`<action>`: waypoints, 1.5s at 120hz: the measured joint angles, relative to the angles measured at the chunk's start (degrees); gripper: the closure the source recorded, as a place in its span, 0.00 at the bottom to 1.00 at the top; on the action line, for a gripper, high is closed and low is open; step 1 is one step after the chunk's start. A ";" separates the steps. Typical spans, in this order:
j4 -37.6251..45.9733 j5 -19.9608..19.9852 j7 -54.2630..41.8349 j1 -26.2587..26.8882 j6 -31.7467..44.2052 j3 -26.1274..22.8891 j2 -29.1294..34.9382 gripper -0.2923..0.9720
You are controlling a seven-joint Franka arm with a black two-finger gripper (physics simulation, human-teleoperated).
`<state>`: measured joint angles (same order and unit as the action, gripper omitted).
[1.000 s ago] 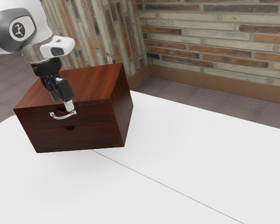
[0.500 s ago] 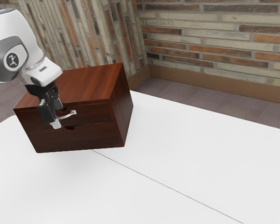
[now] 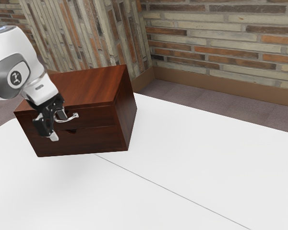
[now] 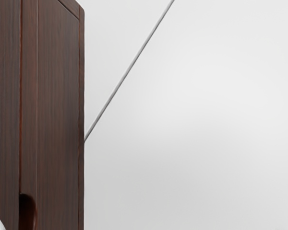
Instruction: Pull the drawer handle with one arm to open the drawer
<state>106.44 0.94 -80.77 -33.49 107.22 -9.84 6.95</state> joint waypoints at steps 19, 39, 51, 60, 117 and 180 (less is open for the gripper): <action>0.85 -0.04 -3.18 -0.76 2.84 0.00 0.05 0.23; 0.96 -0.03 -5.72 -1.50 4.22 0.00 -0.01 0.23; 1.57 0.00 -6.90 -1.79 5.02 0.00 0.04 0.23; 2.14 0.01 -7.64 -1.84 5.68 0.00 0.05 0.23; 3.04 0.11 -10.56 -2.25 8.27 0.01 -0.42 0.23; 5.92 0.58 -11.78 -2.47 9.07 0.03 0.77 0.23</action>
<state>112.36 1.52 -92.55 -35.95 116.29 -9.82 7.72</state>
